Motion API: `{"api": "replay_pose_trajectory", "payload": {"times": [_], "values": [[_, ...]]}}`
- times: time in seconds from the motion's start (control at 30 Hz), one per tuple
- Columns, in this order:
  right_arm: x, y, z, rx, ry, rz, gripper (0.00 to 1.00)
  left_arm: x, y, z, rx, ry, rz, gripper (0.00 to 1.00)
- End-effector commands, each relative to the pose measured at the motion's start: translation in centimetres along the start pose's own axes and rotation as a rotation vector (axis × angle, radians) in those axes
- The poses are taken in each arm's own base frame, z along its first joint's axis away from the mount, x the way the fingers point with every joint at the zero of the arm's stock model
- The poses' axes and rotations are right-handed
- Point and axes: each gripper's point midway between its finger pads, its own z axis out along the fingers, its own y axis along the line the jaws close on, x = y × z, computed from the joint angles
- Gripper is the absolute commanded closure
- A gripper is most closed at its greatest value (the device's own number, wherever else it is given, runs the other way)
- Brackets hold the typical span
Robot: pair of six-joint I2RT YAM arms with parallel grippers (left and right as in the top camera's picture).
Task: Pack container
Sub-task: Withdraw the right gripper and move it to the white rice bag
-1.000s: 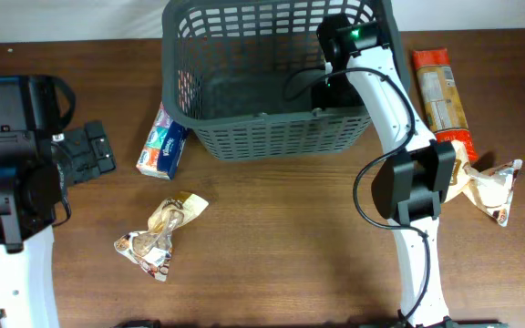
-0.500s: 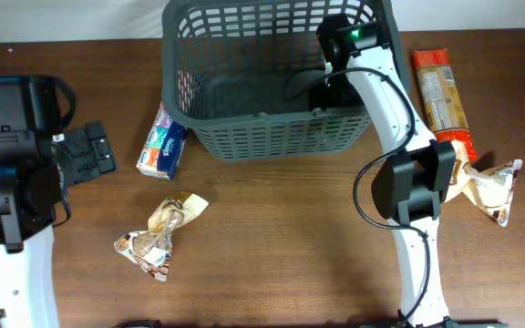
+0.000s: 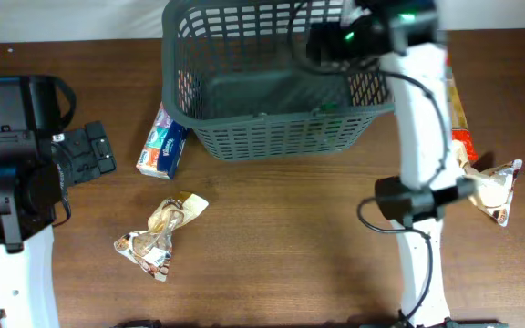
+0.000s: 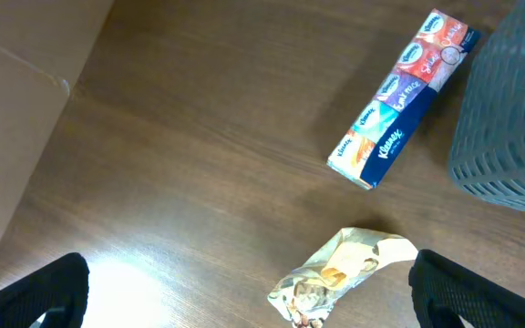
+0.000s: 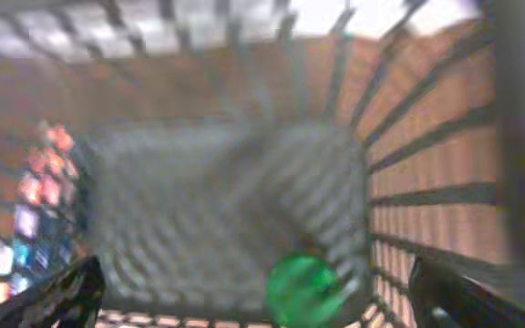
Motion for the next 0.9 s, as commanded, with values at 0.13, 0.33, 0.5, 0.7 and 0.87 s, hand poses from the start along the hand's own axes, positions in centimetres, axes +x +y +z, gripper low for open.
{"api": "replay_pose_trajectory", "payload": {"times": [0.13,0.33,0.5,0.7,0.87], "values": [[-2.3,-15.2,-18.9,0.276,-0.363,0.445,0.02,-0.1,0.0,0.1,0.005,0.002,-0.013,0.01],[0.6,-22.7,-25.6,0.326,-0.463,0.809,0.01,-0.4,-0.1,0.1,0.008,-0.010,-0.017,0.01],[6.0,-26.4,-24.4,0.413,-0.291,0.982,0.01,-0.3,-0.1,0.1,0.007,-0.008,-0.016,0.01],[15.8,-29.5,-19.2,0.670,-0.020,1.363,0.01,-0.3,-0.1,0.1,0.007,-0.008,-0.016,0.01],[18.1,-30.8,-13.4,0.674,0.090,1.400,0.01,-0.3,-0.1,0.1,0.007,-0.008,-0.016,0.01]]}}
